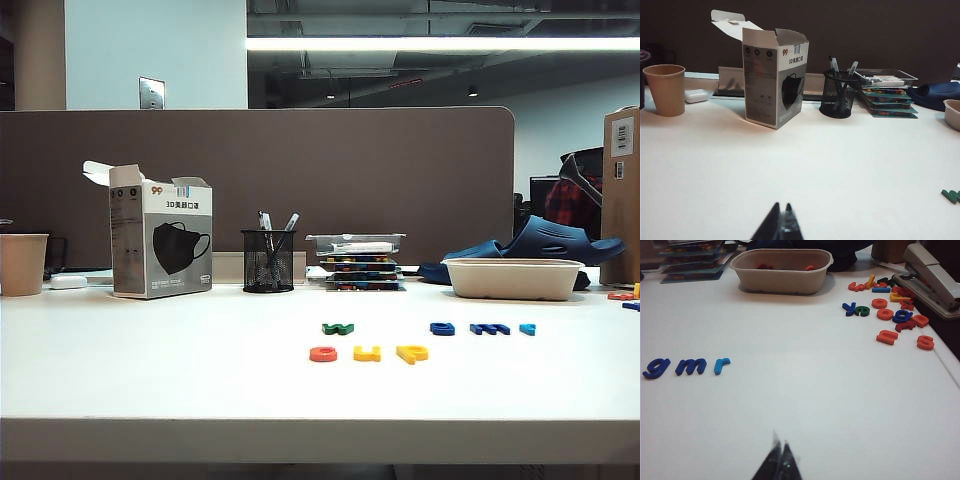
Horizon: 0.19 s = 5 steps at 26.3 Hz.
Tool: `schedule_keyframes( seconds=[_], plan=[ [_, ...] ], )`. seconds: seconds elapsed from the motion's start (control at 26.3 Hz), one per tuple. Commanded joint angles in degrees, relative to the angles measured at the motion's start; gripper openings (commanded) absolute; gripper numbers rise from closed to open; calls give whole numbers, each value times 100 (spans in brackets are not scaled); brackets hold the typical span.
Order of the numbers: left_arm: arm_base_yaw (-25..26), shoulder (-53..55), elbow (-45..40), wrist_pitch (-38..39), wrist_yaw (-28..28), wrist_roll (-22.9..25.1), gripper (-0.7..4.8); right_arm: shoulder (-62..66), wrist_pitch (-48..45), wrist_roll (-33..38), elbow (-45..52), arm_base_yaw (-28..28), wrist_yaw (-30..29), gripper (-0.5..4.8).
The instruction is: Select the appropriate letters from the row of letter magnets placed on the table to arrange into the word "cup".
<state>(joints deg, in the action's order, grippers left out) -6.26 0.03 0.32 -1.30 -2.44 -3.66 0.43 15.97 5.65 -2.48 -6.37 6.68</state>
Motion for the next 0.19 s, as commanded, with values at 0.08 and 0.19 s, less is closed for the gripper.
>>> schedule_keyframes(
  seconds=[0.08,0.19],
  plan=[
    [0,4,13,-48,-35,22,-5,-57,-22,-13,22,2,28,4],
    [0,4,13,-48,-35,22,-5,-57,-22,-13,22,2,28,4]
  ],
)
